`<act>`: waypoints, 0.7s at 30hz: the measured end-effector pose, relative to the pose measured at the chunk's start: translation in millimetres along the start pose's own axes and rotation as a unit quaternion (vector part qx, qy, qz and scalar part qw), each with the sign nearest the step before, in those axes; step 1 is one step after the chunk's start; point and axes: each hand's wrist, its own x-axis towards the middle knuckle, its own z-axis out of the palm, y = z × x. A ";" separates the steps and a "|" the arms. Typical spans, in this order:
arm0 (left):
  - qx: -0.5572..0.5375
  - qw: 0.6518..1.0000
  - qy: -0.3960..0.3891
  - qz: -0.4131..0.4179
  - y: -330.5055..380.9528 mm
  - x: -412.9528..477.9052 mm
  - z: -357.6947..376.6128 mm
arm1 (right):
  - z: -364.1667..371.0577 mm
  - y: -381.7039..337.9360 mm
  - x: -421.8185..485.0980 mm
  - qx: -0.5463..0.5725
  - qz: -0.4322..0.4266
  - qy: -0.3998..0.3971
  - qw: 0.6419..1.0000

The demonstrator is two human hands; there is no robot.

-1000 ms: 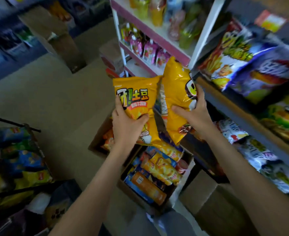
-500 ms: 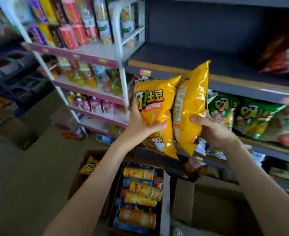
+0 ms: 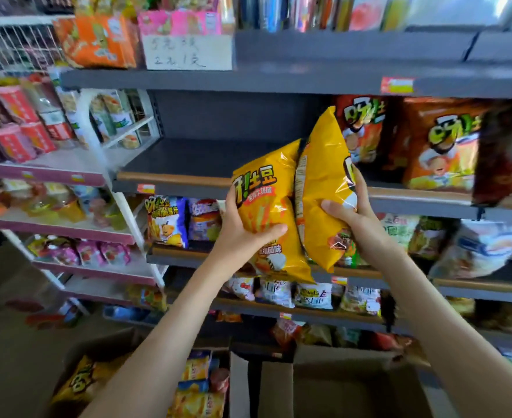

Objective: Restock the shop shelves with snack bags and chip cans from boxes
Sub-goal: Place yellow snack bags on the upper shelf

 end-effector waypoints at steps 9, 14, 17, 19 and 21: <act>-0.043 0.992 0.117 0.001 14.3 34.7 64.7 | -75.9 -19.5 42.9 -0.147 -0.079 0.059 0.984; -0.018 0.981 0.195 0.018 26.2 52.8 62.1 | -64.3 -28.0 69.1 -0.252 -0.127 0.163 0.945; 0.007 0.973 0.228 0.033 28.7 67.6 59.4 | -57.5 -27.7 85.5 -0.334 -0.147 0.221 0.904; 0.014 0.971 0.238 0.034 27.8 76.7 59.0 | -58.5 -25.7 97.8 -0.382 -0.140 0.230 0.884; 0.027 0.972 0.233 0.033 26.0 87.2 58.0 | -61.9 -27.0 110.1 -0.409 -0.117 0.229 0.876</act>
